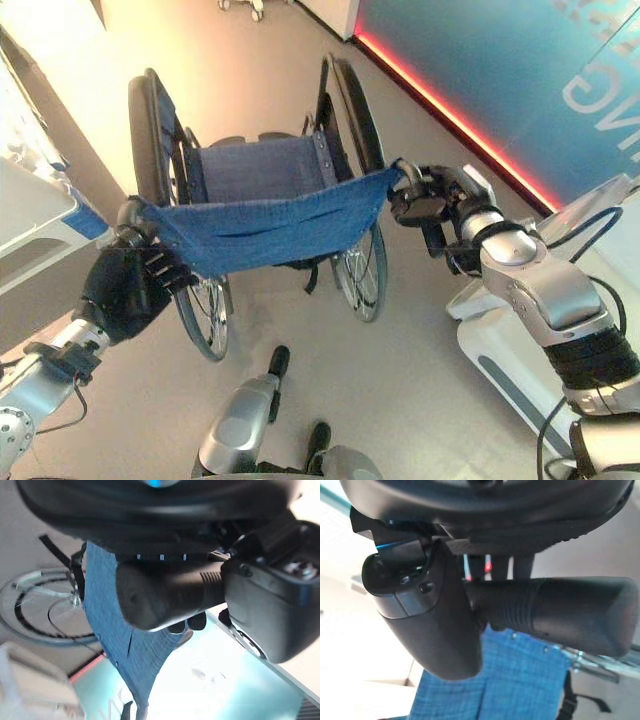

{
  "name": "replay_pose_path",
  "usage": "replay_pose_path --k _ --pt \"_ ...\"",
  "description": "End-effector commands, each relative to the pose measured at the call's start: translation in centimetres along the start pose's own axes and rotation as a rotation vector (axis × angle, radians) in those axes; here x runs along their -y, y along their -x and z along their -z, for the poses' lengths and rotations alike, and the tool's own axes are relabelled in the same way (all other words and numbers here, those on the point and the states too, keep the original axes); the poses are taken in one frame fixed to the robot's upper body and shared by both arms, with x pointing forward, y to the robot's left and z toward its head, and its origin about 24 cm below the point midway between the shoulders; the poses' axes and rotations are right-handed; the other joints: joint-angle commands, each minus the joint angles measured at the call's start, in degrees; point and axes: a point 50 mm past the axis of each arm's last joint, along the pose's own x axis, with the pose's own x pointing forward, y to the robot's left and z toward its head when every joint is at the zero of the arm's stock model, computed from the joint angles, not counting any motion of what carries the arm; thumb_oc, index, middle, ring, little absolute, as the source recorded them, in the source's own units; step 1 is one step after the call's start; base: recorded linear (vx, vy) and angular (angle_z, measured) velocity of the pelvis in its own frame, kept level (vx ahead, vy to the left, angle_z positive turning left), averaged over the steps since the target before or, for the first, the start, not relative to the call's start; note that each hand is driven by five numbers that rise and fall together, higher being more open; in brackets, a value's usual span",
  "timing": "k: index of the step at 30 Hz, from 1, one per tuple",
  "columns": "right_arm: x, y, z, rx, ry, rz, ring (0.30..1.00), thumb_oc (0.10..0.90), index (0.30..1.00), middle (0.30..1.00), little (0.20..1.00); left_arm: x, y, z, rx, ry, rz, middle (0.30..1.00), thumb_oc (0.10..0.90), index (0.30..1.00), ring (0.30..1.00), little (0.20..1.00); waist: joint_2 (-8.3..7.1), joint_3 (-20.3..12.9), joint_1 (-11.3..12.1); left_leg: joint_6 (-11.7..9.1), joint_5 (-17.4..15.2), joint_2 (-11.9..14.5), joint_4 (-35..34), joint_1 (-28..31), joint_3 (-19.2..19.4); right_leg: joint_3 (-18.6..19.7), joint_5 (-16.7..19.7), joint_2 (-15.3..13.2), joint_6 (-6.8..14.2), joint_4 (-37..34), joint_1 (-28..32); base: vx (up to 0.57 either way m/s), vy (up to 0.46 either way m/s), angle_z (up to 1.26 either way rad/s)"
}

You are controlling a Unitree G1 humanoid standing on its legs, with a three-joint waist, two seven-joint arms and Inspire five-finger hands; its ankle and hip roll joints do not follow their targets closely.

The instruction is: Push the wheelchair next to the bed

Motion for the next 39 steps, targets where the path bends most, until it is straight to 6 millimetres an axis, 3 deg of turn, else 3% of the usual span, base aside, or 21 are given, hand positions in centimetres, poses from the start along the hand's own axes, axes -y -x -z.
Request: replay_pose_path --k 1,3,6,7,9,10,11,13,14,16,19,22,24,25,28,30,31,32,34,37,39 --pt "-4.1 1.6 -4.0 0.301 0.012 -0.296 0.300 0.400 0.300 0.300 0.300 1.7 0.5 -8.0 0.416 -0.126 0.078 0.300 0.400 0.300 0.300 0.300 -0.67 -10.8 -2.5 -5.7 8.6 -6.4 -9.0 -8.1 -4.9 0.8 2.2 8.3 1.2 4.3 4.0 0.50 -0.028 -0.29" --pt "-4.3 1.3 -4.0 0.304 -0.005 -0.303 0.300 0.400 0.300 0.300 0.300 1.5 0.3 -8.7 0.412 -0.126 0.061 0.300 0.400 0.300 0.300 0.300 -2.55 -11.9 -1.4 -3.4 5.1 -7.6 -5.5 -7.6 -4.7 -0.9 4.8 7.1 3.0 10.1 4.1 0.47 -0.004 -0.14" --pt "-4.1 1.0 -4.3 0.307 -0.015 -0.303 0.300 0.400 0.300 0.300 0.300 0.8 0.4 -9.7 0.421 -0.157 0.051 0.300 0.400 0.300 0.300 0.300 -4.91 -13.5 -0.2 -0.9 2.7 -10.2 -4.3 -5.7 -5.8 -1.7 16.8 6.0 9.8 21.8 1.8 0.49 0.064 -0.31" --pt "-4.1 1.0 -4.4 0.308 -0.020 -0.295 0.300 0.400 0.300 0.300 0.300 0.9 0.5 -10.1 0.428 -0.151 0.060 0.300 0.400 0.300 0.300 0.300 -4.55 -14.3 -0.2 -0.4 2.1 -10.3 -4.1 -4.6 -7.2 -0.1 22.5 7.1 11.8 27.6 -1.5 0.33 0.060 -0.09" --pt "-4.3 0.9 -4.3 0.303 -0.018 -0.289 0.300 0.400 0.300 0.300 0.300 0.9 0.5 -10.3 0.426 -0.140 0.069 0.300 0.400 0.300 0.300 0.300 -3.75 -14.5 -1.1 -0.4 1.1 -10.5 -3.1 -3.8 -8.6 1.5 22.4 7.1 11.2 29.3 -4.9 0.41 0.082 0.20" --pt "-4.4 0.8 -4.0 0.291 -0.011 -0.278 0.300 0.400 0.300 0.300 0.300 1.0 0.2 -10.1 0.410 -0.134 0.085 0.300 0.400 0.300 0.300 0.300 -3.29 -14.4 -1.8 -0.3 0.4 -11.1 -1.8 -3.5 -9.0 0.4 19.3 4.6 10.1 26.5 -5.8 0.41 0.079 0.38" --pt "-4.4 0.8 -3.9 0.287 -0.008 -0.274 0.300 0.400 0.300 0.300 0.300 1.1 0.2 -10.1 0.404 -0.136 0.091 0.300 0.400 0.300 0.300 0.300 -3.07 -14.4 -1.9 -0.3 0.3 -11.1 -1.5 -3.5 -9.1 0.0 18.3 4.1 9.7 25.6 -5.8 0.41 0.018 0.22" --pt "-3.6 0.7 -4.0 0.283 0.006 -0.241 0.300 0.400 0.300 0.300 0.300 1.6 -0.1 -10.3 0.402 -0.152 0.137 0.300 0.400 0.300 0.300 0.300 -2.10 -13.3 -3.2 -1.1 -1.6 -10.3 2.3 -3.2 -10.1 -2.0 11.4 -0.7 6.3 13.8 -7.7 0.37 -0.115 0.24" --pt "-3.1 0.6 -4.1 0.289 0.013 -0.230 0.300 0.400 0.300 0.300 0.300 1.8 -0.3 -10.4 0.411 -0.149 0.152 0.300 0.400 0.300 0.300 0.300 -1.68 -12.5 -3.8 -1.6 -2.3 -9.9 4.0 -2.8 -11.0 -2.2 10.4 -1.9 5.3 9.3 -8.7 0.32 -0.192 0.35" --pt "-2.5 0.6 -4.3 0.300 0.018 -0.217 0.300 0.400 0.300 0.300 0.300 2.1 -0.4 -10.4 0.424 -0.150 0.164 0.300 0.400 0.300 0.300 0.300 -1.19 -11.1 -4.9 -2.0 -4.5 -9.5 6.2 -1.2 -12.6 -2.3 11.3 -4.2 5.1 4.4 -10.5 0.23 -0.165 0.43" --pt "-2.3 1.1 -5.4 0.333 0.008 -0.207 0.300 0.400 0.300 0.300 0.300 2.5 -0.6 -10.7 0.439 -0.170 0.169 0.300 0.400 0.300 0.300 0.300 -2.44 -8.6 -7.3 -2.1 -14.2 -8.5 8.5 5.1 -15.9 0.2 23.1 -12.6 9.4 -6.1 -18.6 0.43 -0.371 0.58" --pt "-2.0 1.8 -6.7 0.344 0.003 -0.210 0.300 0.400 0.300 0.300 0.300 2.7 -0.7 -10.7 0.440 -0.171 0.164 0.300 0.400 0.300 0.300 0.300 -3.28 -8.2 -7.9 -2.8 -18.1 -6.3 9.7 8.4 -18.1 0.7 25.7 -14.3 11.2 -9.9 -20.5 0.51 -0.371 0.60" --pt "-1.6 2.1 -7.4 0.345 0.010 -0.209 0.300 0.400 0.300 0.300 0.300 2.6 -0.6 -10.3 0.436 -0.171 0.161 0.300 0.400 0.300 0.300 0.300 -4.02 -8.3 -8.5 -2.8 -19.9 -5.2 11.6 9.6 -18.5 1.7 24.7 -13.3 11.7 -7.7 -20.2 0.55 -0.299 0.45" --pt "-1.4 2.2 -7.6 0.341 0.018 -0.210 0.300 0.400 0.300 0.300 0.300 2.5 -0.6 -9.9 0.432 -0.159 0.163 0.300 0.400 0.300 0.300 0.300 -4.24 -8.8 -8.9 -3.0 -19.5 -5.0 13.7 9.5 -19.4 2.6 23.9 -12.3 11.7 -6.6 -20.0 0.70 -0.253 0.56" --pt "-0.7 2.2 -7.9 0.320 0.029 -0.242 0.300 0.400 0.300 0.300 0.300 2.1 -0.4 -9.1 0.406 -0.129 0.133 0.300 0.400 0.300 0.300 0.300 -4.05 -11.6 -10.4 -5.4 -13.4 -1.0 15.8 12.9 -19.3 2.4 21.7 -8.6 9.8 -1.4 -20.2 0.51 -0.166 0.62" --pt "-0.7 2.3 -8.0 0.314 0.042 -0.259 0.300 0.400 0.300 0.300 0.300 2.0 -0.1 -8.9 0.398 -0.122 0.118 0.300 0.400 0.300 0.300 0.300 -4.21 -12.6 -10.7 -6.8 -7.1 0.5 21.9 12.4 -18.1 1.2 20.1 -7.0 7.5 -0.7 -19.0 0.37 -0.190 0.55" --pt "-0.8 2.3 -7.9 0.311 0.054 -0.270 0.300 0.400 0.300 0.300 0.300 1.8 0.1 -8.8 0.400 -0.107 0.111 0.300 0.400 0.300 0.300 0.300 -4.09 -12.9 -10.8 -7.3 -3.6 0.5 29.1 10.5 -17.5 0.1 18.7 -6.0 5.5 -0.7 -17.9 0.46 -0.274 0.09" --pt "-1.0 2.2 -7.6 0.312 0.065 -0.281 0.300 0.400 0.300 0.300 0.300 1.5 0.5 -8.6 0.407 -0.092 0.098 0.300 0.400 0.300 0.300 0.300 -4.07 -12.6 -10.4 -7.8 -0.2 -1.9 38.7 5.4 -16.4 -0.9 17.1 -4.9 3.0 -0.7 -15.8 0.36 -0.217 0.03" --pt "-1.2 2.3 -7.4 0.314 0.069 -0.287 0.300 0.400 0.300 0.300 0.300 1.6 0.7 -8.5 0.414 -0.081 0.090 0.300 0.400 0.300 0.300 0.300 -3.93 -12.2 -10.0 -7.4 0.0 -3.8 42.5 1.1 -15.3 -1.9 16.2 -4.3 1.9 -0.8 -14.5 0.33 -0.157 -0.09" --pt "-1.9 2.4 -7.1 0.315 0.084 -0.291 0.300 0.400 0.300 0.300 0.300 1.6 0.5 -8.2 0.418 -0.067 0.084 0.300 0.400 0.300 0.300 0.300 -3.31 -10.9 -9.0 -6.3 -2.1 -5.8 38.1 -2.8 -13.4 -3.0 15.3 -3.1 1.7 -0.9 -12.0 0.35 -0.075 -0.06" --pt "-2.5 2.2 -7.4 0.317 0.092 -0.288 0.300 0.400 0.300 0.300 0.300 1.6 0.4 -8.1 0.417 -0.065 0.086 0.300 0.400 0.300 0.300 0.300 -2.07 -10.7 -8.1 -6.0 -0.5 -5.0 22.8 -2.7 -11.0 -3.3 13.2 -1.0 1.7 -0.7 -9.4 0.40 -0.006 0.39"
